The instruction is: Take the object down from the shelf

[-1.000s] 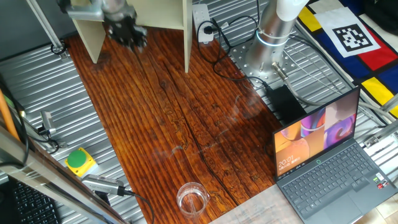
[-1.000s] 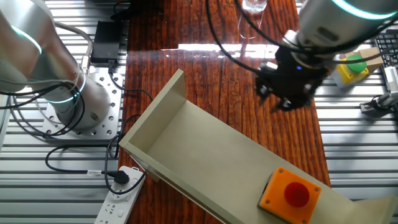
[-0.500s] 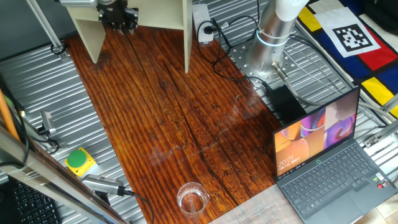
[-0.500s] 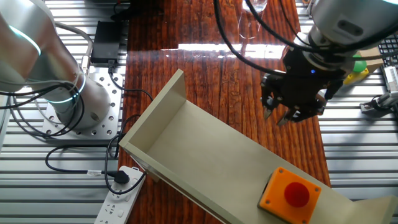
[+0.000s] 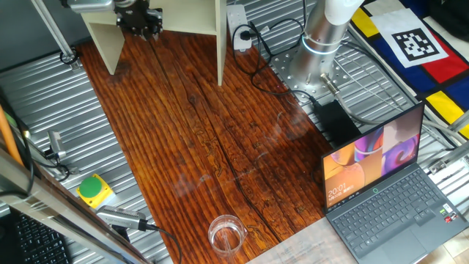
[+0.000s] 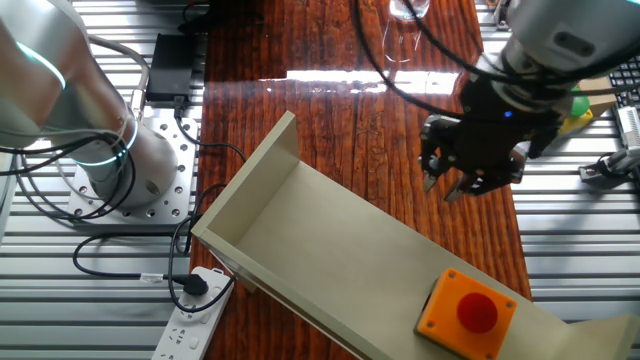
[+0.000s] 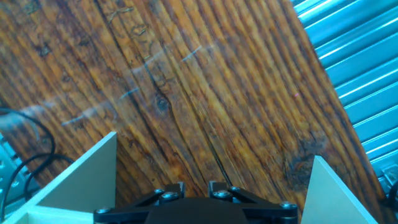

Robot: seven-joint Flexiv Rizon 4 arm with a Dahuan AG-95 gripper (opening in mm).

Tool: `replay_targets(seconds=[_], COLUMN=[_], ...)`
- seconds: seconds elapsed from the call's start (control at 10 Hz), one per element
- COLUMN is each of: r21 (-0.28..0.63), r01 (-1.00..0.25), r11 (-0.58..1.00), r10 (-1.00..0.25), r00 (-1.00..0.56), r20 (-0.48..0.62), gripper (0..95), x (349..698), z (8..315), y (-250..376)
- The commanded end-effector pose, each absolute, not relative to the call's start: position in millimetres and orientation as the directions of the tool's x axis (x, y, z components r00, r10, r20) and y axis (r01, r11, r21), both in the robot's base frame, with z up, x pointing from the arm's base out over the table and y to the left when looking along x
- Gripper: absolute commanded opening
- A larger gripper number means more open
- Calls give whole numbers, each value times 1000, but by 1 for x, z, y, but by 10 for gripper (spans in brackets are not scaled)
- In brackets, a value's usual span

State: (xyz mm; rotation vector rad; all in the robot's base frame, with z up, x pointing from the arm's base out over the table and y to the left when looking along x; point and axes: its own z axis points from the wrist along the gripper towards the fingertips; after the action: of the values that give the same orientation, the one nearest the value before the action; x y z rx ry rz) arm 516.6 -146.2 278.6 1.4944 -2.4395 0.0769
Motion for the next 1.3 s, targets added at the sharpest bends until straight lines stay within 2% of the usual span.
replay_targets(seconds=[0.1,0.2,1.1,1.3], r21=[80,60,102,125], r01=[-877,-878,-893,-909], r11=[473,475,438,398], r10=[-858,-848,-891,-913], r00=[-438,-438,-416,-378], r20=[268,299,182,154], gripper=[190,190,190,570], x=[513,513,513,513], z=[278,278,278,278], y=[-146,-146,-146,-146])
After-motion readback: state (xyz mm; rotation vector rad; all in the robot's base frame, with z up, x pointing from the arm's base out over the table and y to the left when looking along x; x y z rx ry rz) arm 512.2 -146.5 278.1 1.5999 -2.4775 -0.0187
